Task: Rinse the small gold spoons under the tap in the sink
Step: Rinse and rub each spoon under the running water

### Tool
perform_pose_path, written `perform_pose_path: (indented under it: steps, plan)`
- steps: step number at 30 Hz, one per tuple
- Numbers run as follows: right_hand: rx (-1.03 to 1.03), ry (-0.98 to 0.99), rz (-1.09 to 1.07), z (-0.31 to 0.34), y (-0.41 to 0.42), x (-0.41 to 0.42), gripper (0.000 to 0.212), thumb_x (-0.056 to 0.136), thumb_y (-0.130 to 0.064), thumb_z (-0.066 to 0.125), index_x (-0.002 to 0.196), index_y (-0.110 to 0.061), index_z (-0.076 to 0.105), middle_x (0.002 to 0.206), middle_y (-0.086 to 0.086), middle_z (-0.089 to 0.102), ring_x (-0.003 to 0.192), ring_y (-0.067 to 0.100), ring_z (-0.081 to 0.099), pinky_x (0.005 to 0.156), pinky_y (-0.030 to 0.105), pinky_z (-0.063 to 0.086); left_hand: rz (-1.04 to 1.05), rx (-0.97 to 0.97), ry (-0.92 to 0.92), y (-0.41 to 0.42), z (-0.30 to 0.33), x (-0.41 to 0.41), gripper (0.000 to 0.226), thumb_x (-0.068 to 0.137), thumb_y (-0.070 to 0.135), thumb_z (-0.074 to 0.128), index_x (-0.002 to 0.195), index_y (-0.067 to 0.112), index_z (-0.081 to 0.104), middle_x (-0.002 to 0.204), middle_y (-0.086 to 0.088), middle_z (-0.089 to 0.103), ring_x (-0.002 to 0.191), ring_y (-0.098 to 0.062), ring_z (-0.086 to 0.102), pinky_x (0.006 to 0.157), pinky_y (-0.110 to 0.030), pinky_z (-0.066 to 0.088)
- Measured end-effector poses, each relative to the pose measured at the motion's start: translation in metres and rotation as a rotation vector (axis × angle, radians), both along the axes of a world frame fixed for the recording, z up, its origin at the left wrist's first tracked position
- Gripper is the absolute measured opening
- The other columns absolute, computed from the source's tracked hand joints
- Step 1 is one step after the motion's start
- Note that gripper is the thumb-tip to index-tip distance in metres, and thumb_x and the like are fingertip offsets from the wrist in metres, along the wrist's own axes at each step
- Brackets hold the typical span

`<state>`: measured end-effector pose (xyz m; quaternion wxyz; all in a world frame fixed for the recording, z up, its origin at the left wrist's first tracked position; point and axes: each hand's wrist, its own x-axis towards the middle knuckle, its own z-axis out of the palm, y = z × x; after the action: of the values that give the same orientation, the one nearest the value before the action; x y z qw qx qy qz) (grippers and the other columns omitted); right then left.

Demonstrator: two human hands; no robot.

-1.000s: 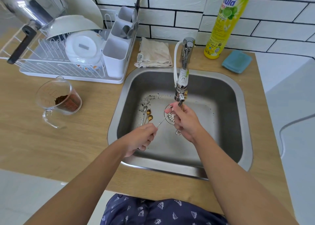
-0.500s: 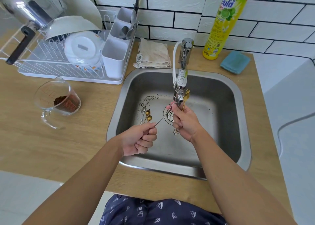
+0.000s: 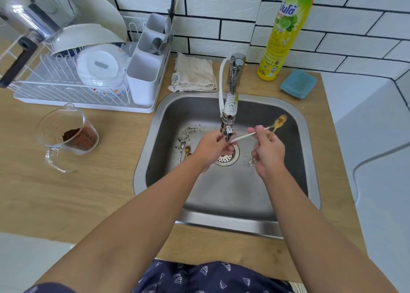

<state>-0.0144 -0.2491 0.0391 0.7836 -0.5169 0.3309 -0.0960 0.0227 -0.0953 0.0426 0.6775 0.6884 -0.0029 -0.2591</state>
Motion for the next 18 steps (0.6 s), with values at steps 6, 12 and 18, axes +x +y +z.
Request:
perform_pose_path:
  steps: [6,12,18]
  plan:
    - [-0.018,0.004,-0.046,0.003,-0.014,0.003,0.013,0.102,-0.026,0.063,0.093,-0.016,0.064,0.099,0.006,0.081,0.038,0.006,0.029,0.038,0.019,0.029,-0.152,0.117,-0.062,0.012,-0.004,0.004,0.038,0.092,0.037,0.068,0.093,-0.001,0.068,0.055,0.001,0.058,0.040,-0.008,0.040,0.040,-0.019,0.033]
    - [0.016,0.023,-0.011,0.000,0.008,0.003,0.014,0.103,-0.024,0.063,0.095,-0.013,0.065,0.100,0.005,0.081,0.038,0.005,0.027,0.038,0.020,0.026,-0.199,0.066,-0.045,0.011,0.000,0.002,0.022,0.101,0.014,0.056,0.119,0.008,0.066,0.087,0.004,0.071,0.059,-0.007,0.059,0.060,-0.023,0.054]
    - [0.005,0.023,0.024,0.003,0.012,0.002,0.017,0.102,-0.023,0.064,0.087,-0.016,0.067,0.098,0.007,0.081,0.039,0.005,0.028,0.039,0.020,0.025,-0.211,0.488,-0.315,0.034,-0.001,-0.009,0.035,0.099,0.046,0.049,0.070,0.033,0.062,0.062,0.014,0.056,0.061,-0.007,0.050,0.060,-0.028,0.038]
